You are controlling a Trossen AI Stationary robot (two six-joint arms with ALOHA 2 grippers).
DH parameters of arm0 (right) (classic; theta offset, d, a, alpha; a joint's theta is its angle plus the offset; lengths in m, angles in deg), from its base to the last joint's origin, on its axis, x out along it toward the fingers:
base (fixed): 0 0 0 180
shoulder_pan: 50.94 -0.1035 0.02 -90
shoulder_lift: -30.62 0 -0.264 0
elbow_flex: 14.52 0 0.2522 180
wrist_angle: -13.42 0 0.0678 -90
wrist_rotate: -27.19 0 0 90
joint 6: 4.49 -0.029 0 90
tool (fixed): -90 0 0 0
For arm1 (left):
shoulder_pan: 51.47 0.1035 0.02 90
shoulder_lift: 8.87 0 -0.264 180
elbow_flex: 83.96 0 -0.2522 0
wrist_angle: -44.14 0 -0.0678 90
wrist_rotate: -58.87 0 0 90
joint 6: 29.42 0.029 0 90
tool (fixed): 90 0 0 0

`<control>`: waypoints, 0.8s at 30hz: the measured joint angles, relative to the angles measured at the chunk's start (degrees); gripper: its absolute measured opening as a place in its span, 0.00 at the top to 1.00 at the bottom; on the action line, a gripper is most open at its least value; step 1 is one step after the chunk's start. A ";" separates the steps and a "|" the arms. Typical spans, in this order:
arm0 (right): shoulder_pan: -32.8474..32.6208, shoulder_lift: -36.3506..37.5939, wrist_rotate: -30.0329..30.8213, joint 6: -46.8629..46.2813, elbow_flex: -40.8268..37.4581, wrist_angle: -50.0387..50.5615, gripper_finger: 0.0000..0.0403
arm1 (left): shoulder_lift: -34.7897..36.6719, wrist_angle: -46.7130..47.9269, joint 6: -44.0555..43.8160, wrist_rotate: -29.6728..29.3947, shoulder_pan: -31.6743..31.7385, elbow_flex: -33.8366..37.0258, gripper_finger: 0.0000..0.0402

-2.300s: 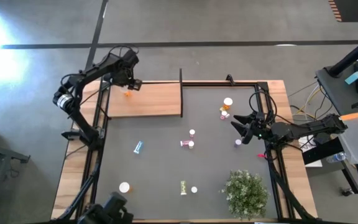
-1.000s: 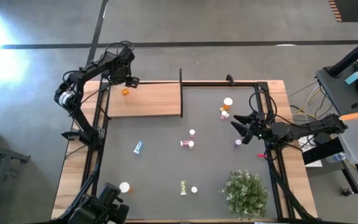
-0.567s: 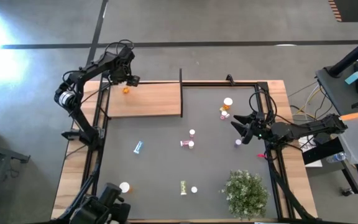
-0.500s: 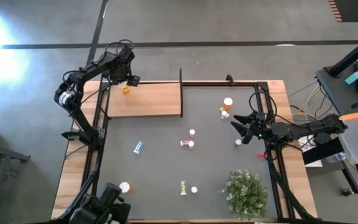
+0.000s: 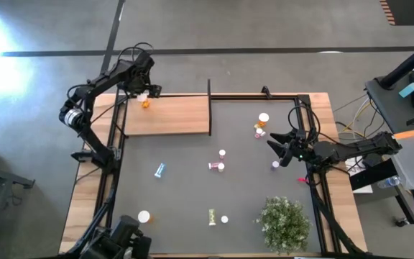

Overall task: Pick and place medicine bottles onto shelf by color
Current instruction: Put the middle yellow pill bottle on the shelf

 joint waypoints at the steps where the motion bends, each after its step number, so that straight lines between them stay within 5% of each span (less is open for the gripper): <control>1: 0.01 0.00 0.00 0.01 0.00 -0.01 0.41 | 0.78 -0.02 0.02 0.00 -0.30 0.02 0.19; 13: 0.00 0.00 0.00 0.00 0.00 -0.01 0.41 | 9.89 0.19 -6.66 -0.23 -9.79 1.27 0.19; 24: 0.00 0.00 0.00 0.02 0.00 -0.01 0.41 | 11.82 1.66 -28.51 -2.72 -28.25 8.56 0.19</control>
